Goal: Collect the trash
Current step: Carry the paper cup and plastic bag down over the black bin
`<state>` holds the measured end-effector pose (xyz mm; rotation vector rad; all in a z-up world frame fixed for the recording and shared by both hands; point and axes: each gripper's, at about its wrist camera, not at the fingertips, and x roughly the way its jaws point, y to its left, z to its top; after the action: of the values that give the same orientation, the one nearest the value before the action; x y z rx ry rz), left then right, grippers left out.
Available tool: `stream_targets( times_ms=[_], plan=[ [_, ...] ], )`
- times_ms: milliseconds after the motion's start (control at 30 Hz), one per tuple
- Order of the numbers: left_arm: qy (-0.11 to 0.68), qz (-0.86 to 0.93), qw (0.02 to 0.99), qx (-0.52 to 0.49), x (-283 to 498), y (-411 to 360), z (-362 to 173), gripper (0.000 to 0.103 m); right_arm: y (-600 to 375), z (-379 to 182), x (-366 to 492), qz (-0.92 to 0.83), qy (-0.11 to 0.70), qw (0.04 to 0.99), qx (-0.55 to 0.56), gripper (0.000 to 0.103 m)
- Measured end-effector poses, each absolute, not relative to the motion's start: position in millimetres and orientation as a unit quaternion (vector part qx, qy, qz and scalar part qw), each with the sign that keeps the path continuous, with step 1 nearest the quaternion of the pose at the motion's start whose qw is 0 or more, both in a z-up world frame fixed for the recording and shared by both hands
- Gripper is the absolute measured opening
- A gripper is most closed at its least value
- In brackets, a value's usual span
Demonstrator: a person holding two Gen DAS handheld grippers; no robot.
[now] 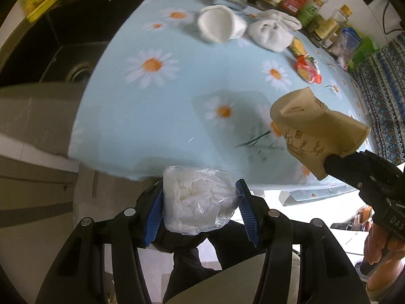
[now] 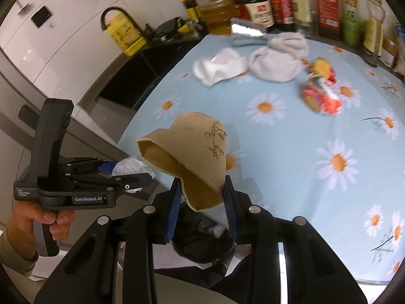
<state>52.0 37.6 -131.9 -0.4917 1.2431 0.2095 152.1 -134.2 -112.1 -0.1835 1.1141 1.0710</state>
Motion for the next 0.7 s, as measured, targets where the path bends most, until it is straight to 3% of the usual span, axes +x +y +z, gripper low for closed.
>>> stream_targets(
  times_ms=[700],
  plan=[
    [0.589,0.112,0.751,-0.277,-25,53,-175,0.053,-116,-142,73,0.492,0.535,0.676,-0.119,0.034]
  ],
)
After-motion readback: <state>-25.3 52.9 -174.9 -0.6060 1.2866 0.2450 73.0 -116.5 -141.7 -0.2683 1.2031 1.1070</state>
